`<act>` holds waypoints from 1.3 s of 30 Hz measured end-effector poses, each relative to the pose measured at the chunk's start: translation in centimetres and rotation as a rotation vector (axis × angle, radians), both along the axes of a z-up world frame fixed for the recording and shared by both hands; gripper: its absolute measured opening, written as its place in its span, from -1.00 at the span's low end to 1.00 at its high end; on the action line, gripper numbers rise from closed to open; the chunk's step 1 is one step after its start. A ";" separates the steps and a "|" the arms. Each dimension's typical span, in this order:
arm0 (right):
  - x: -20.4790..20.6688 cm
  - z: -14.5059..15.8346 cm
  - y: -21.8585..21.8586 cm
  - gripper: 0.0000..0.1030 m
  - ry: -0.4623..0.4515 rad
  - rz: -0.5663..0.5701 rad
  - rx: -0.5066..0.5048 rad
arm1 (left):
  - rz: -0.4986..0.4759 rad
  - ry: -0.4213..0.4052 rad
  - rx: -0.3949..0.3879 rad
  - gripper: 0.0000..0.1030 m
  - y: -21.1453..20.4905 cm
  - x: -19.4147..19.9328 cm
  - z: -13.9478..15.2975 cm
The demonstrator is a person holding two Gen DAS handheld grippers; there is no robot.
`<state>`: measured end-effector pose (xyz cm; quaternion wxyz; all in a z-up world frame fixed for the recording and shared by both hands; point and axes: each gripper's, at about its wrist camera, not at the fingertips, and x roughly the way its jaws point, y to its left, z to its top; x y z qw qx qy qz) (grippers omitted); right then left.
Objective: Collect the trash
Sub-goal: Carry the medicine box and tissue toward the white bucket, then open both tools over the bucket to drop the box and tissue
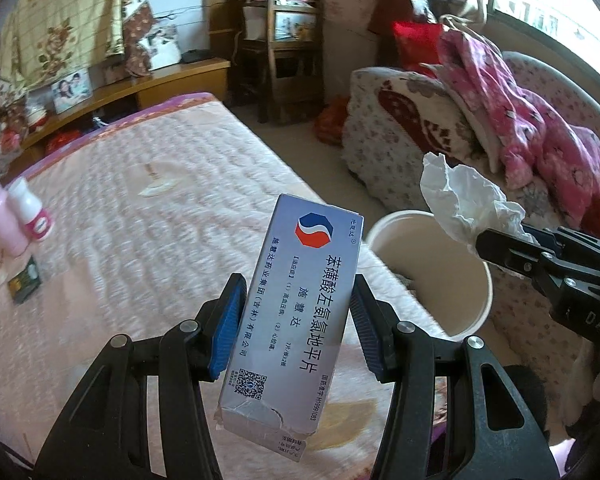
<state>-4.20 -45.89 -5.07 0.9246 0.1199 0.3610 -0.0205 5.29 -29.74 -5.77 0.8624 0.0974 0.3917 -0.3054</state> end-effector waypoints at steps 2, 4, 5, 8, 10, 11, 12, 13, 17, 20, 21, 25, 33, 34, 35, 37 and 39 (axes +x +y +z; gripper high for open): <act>-0.5 -0.2 -1.1 -0.41 0.002 -0.017 0.001 | -0.018 0.002 0.004 -0.01 -1.3 -0.3 -0.1; -1.0 -0.4 -2.0 -0.41 0.008 -0.037 -0.002 | -0.032 0.004 0.008 -0.02 -2.2 -0.5 -0.2; -1.2 -0.6 -2.5 -0.41 0.010 -0.047 -0.002 | -0.041 0.007 0.010 -0.01 -2.9 -0.6 -0.3; -1.8 -1.0 -3.7 -0.41 0.016 -0.073 0.007 | -0.061 0.015 0.014 -0.01 -4.5 -0.8 -0.4; -2.1 -1.3 -4.5 -0.41 0.022 -0.090 0.011 | -0.072 0.022 0.013 -0.02 -5.3 -0.9 -0.5; -2.3 -1.5 -4.9 -0.41 0.025 -0.098 0.011 | -0.080 0.027 0.015 -0.01 -6.0 -1.1 -0.6; -2.4 -1.7 -5.2 -0.41 0.028 -0.106 0.011 | -0.087 0.030 0.016 -0.01 -6.4 -1.2 -0.7; -2.5 -1.8 -5.5 -0.41 0.031 -0.111 0.012 | -0.093 0.033 0.017 -0.01 -6.8 -1.2 -0.8; -2.9 -2.6 -6.4 -0.41 0.047 -0.129 0.021 | -0.114 0.052 0.016 -0.01 -8.7 -1.5 -1.2; -3.2 -3.2 -7.2 -0.41 0.056 -0.140 0.030 | -0.124 0.065 0.021 -0.01 -9.7 -1.5 -1.7; -3.3 -3.4 -7.5 -0.41 0.057 -0.144 0.033 | -0.126 0.069 0.022 -0.01 -10.0 -1.5 -1.8; -3.5 -3.9 -8.2 -0.41 0.062 -0.158 0.044 | -0.132 0.084 0.024 -0.01 -10.9 -1.4 -2.3; -3.8 -5.1 -9.7 -0.41 0.083 -0.181 0.060 | -0.139 0.107 0.031 -0.02 -12.5 -1.4 -3.4; -3.8 -5.2 -9.9 -0.41 0.086 -0.184 0.062 | -0.140 0.109 0.032 -0.02 -12.7 -1.3 -3.4; -3.8 -5.4 -10.0 -0.41 0.089 -0.186 0.063 | -0.143 0.112 0.033 -0.01 -12.9 -1.3 -3.5; -3.8 -5.7 -10.4 -0.41 0.094 -0.192 0.063 | -0.146 0.118 0.032 -0.01 -13.3 -1.4 -3.7; -3.9 -6.0 -10.7 -0.41 0.099 -0.199 0.069 | -0.147 0.122 0.034 -0.01 -13.5 -1.4 -3.8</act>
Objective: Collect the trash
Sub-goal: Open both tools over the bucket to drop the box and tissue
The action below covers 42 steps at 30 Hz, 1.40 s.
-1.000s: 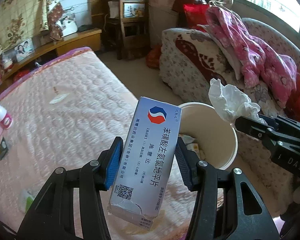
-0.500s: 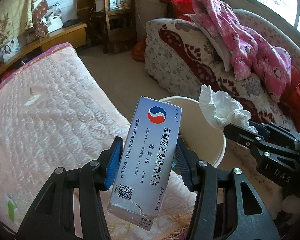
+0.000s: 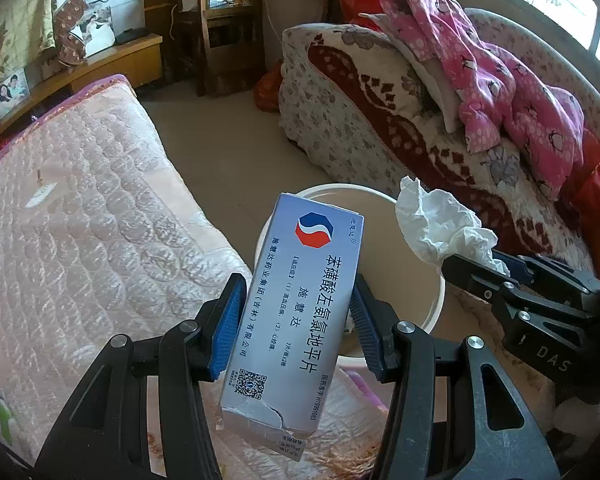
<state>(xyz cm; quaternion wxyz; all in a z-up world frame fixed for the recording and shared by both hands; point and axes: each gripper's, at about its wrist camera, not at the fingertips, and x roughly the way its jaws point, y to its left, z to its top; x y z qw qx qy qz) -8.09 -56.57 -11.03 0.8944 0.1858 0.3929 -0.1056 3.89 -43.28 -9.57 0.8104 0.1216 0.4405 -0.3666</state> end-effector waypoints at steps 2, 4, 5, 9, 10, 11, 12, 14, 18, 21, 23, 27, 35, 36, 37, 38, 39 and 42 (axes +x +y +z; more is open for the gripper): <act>0.0 -0.2 -0.3 -0.41 0.005 -0.004 0.003 | 0.001 0.003 -0.001 -0.01 -0.2 0.0 -0.1; 0.1 -0.4 -0.5 -0.41 0.007 -0.005 0.006 | 0.001 0.009 -0.001 -0.01 -0.4 0.0 -0.3; 0.1 -0.4 -0.5 -0.41 0.008 -0.006 0.006 | 0.000 0.014 -0.002 -0.01 -0.5 0.1 -0.4; 0.3 -0.9 -0.9 -0.41 0.014 -0.011 0.010 | -0.002 0.022 -0.001 -0.01 -0.8 0.2 -0.6; 0.4 -1.0 -0.9 -0.41 0.017 -0.012 0.011 | -0.002 0.022 -0.001 -0.01 -0.9 0.2 -0.7; 0.5 -1.1 -1.0 -0.41 0.020 -0.014 0.010 | -0.003 0.025 -0.003 -0.01 -1.0 0.2 -0.7; 0.5 -1.2 -1.0 -0.41 0.022 -0.015 0.008 | -0.004 0.027 -0.005 -0.01 -1.1 0.3 -0.8; 0.6 -1.4 -1.2 -0.41 0.026 -0.019 0.009 | -0.003 0.032 -0.008 -0.01 -1.2 0.4 -1.0; 0.7 -1.9 -1.6 -0.41 0.032 -0.028 0.013 | -0.009 0.048 -0.016 -0.01 -1.4 0.5 -1.3; 0.9 -2.3 -2.0 -0.34 0.044 -0.036 0.017 | -0.011 0.056 -0.024 -0.01 -1.5 0.7 -1.5; 1.0 -2.5 -2.2 -0.04 0.050 -0.048 0.012 | -0.011 0.072 -0.029 0.00 -1.5 0.9 -1.7; 1.2 -2.8 -2.2 -0.04 0.063 -0.054 0.003 | -0.011 0.096 -0.038 0.00 -1.5 1.2 -1.9; 1.2 -3.1 -2.1 0.02 0.074 -0.054 0.012 | -0.010 0.102 -0.053 0.03 -0.9 1.2 -1.6; 1.2 -3.0 -2.0 0.07 0.075 -0.052 0.011 | -0.007 0.097 -0.053 0.03 -0.7 1.2 -1.5; 1.2 -3.1 -1.9 0.21 0.076 -0.051 0.010 | -0.004 0.091 -0.050 0.03 -0.5 1.1 -1.4; 1.3 -3.1 -1.8 0.29 0.077 -0.050 0.011 | -0.002 0.086 -0.049 0.03 -0.3 1.1 -1.3; 1.3 -3.1 -1.7 0.29 0.077 -0.049 0.014 | -0.002 0.079 -0.051 0.03 -0.1 1.0 -1.1; 1.4 -2.9 -1.4 0.29 0.074 -0.045 0.022 | 0.002 0.059 -0.048 0.03 0.5 0.9 -0.8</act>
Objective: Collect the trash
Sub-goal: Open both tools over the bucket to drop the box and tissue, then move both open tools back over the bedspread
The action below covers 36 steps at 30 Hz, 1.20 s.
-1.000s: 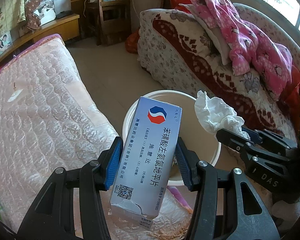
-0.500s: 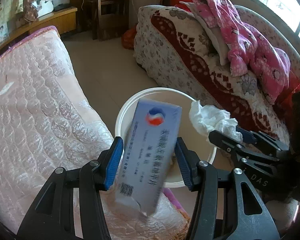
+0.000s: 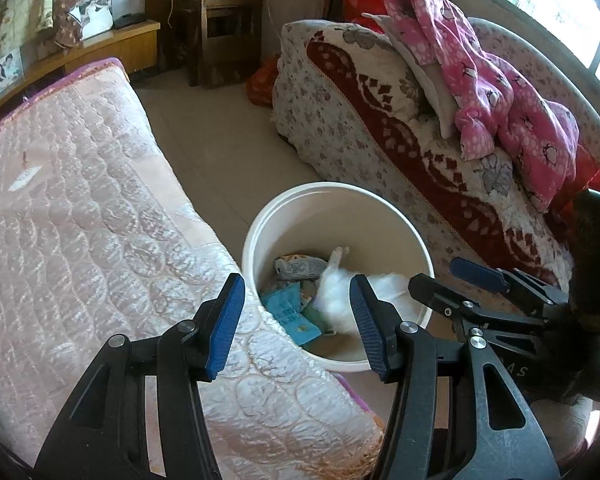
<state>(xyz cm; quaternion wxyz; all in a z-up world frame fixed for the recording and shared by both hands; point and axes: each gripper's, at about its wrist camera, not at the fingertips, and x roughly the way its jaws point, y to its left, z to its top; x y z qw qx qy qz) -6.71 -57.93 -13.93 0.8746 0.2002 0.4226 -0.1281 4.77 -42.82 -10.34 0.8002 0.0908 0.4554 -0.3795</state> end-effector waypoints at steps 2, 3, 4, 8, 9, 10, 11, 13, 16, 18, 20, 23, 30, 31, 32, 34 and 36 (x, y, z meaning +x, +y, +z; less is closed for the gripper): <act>0.0 0.3 0.4 0.29 -0.003 0.006 -0.006 | 0.002 -0.010 -0.003 0.03 0.4 -0.1 0.3; 0.1 0.5 0.6 0.29 -0.006 0.010 -0.011 | 0.004 -0.015 -0.004 0.03 0.6 -0.1 0.4; 0.1 0.7 0.9 0.29 -0.008 0.013 -0.016 | 0.008 -0.021 -0.005 0.03 0.9 -0.2 0.5; 0.2 1.6 1.8 0.29 -0.015 0.027 -0.033 | 0.020 -0.039 -0.005 0.03 1.8 -0.1 1.0; 0.2 1.9 2.1 0.29 -0.018 0.030 -0.039 | 0.024 -0.045 -0.005 0.03 2.0 -0.1 1.2; 0.2 2.1 2.3 0.29 -0.020 0.034 -0.043 | 0.030 -0.054 -0.004 0.03 2.4 -0.1 1.3; 0.3 2.4 2.7 0.29 -0.024 0.040 -0.049 | 0.037 -0.062 -0.004 0.03 2.8 -0.1 1.5; 0.4 2.9 3.3 0.29 -0.029 0.050 -0.058 | 0.046 -0.071 -0.003 0.03 3.4 -0.1 1.7; 0.7 3.7 4.4 0.30 -0.035 0.067 -0.076 | 0.070 -0.091 0.000 0.03 4.7 0.1 2.0; 0.9 4.3 5.2 0.30 -0.044 0.079 -0.086 | 0.088 -0.105 0.002 0.03 5.7 0.3 2.2; 1.2 4.9 5.9 0.29 -0.052 0.092 -0.092 | 0.106 -0.115 0.003 0.03 6.7 0.5 2.5; 1.7 5.5 7.2 0.30 -0.062 0.114 -0.100 | 0.142 -0.129 0.006 0.03 8.7 0.9 2.7; 3.8 6.3 11.3 0.34 -0.072 0.194 -0.094 | 0.218 -0.140 0.023 0.03 13.6 2.1 2.8; 4.2 6.4 12.2 0.34 -0.074 0.211 -0.092 | 0.230 -0.141 0.030 0.03 14.4 2.2 2.8; 4.6 6.3 13.0 0.34 -0.074 0.230 -0.087 | 0.248 -0.141 0.038 0.03 15.6 2.5 2.7; 5.4 6.2 14.7 0.34 -0.072 0.270 -0.075 | 0.274 -0.139 0.047 0.03 17.2 2.9 2.6; 6.4 5.9 16.7 0.34 -0.066 0.316 -0.065 | 0.307 -0.133 0.059 0.03 19.4 3.7 2.4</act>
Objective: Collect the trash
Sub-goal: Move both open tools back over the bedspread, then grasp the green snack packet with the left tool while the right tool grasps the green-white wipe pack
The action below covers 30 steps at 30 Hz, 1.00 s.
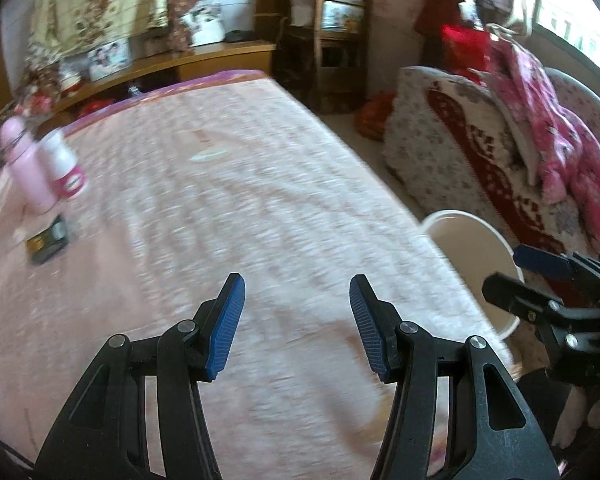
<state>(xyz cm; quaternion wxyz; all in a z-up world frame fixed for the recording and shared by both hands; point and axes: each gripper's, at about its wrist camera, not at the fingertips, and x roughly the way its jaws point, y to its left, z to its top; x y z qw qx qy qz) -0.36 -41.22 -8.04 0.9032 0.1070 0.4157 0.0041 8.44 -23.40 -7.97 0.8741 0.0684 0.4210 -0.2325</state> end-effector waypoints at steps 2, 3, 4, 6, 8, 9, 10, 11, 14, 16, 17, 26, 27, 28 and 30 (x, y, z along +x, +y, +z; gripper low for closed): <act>0.8 -0.3 2.0 0.34 0.009 0.041 0.002 | 0.038 0.006 0.009 0.03 2.5 0.8 -0.2; 1.2 -0.5 2.8 0.34 0.013 0.059 0.004 | 0.051 0.010 0.012 0.03 3.5 1.2 -0.4; 1.5 -0.6 4.0 0.35 0.018 0.080 0.009 | 0.064 0.014 0.014 0.03 4.6 1.6 -0.5; 2.3 -1.1 5.9 0.35 0.030 0.120 0.022 | 0.095 0.024 0.022 0.03 7.3 2.6 -0.8; 3.2 -1.5 8.1 0.35 0.044 0.162 0.031 | 0.116 0.031 0.033 0.03 9.5 3.8 -1.0; 3.5 -1.7 9.1 0.35 0.050 0.181 0.029 | 0.132 0.033 0.037 0.03 10.9 4.7 -1.1; 3.9 -1.8 9.9 0.35 0.053 0.194 0.026 | 0.147 0.033 0.042 0.03 12.1 5.4 -1.1; 4.2 -1.8 10.7 0.35 0.055 0.208 0.023 | 0.170 0.036 0.057 0.03 13.7 6.5 -1.2; 5.2 -2.1 12.8 0.35 0.059 0.245 0.028 | 0.241 0.036 0.074 0.03 17.1 9.8 -1.3; 5.9 -2.2 13.8 0.35 0.061 0.262 0.036 | 0.294 0.036 0.088 0.03 19.3 12.3 -1.7; 6.3 -2.3 14.4 0.35 0.061 0.272 0.042 | 0.328 0.037 0.095 0.03 20.7 14.0 -2.0; 8.4 -3.6 17.8 0.35 0.090 0.348 0.056 | 0.520 0.112 0.120 0.03 27.4 23.2 -6.4; 8.5 -3.8 17.9 0.35 0.095 0.349 0.056 | 0.518 0.126 0.134 0.03 27.4 23.5 -7.0; 8.6 -4.0 18.0 0.35 0.101 0.350 0.058 | 0.504 0.138 0.142 0.03 27.3 23.5 -7.5; 8.9 -4.4 17.9 0.35 0.109 0.348 0.062 | 0.461 0.126 0.146 0.03 26.6 22.9 -7.6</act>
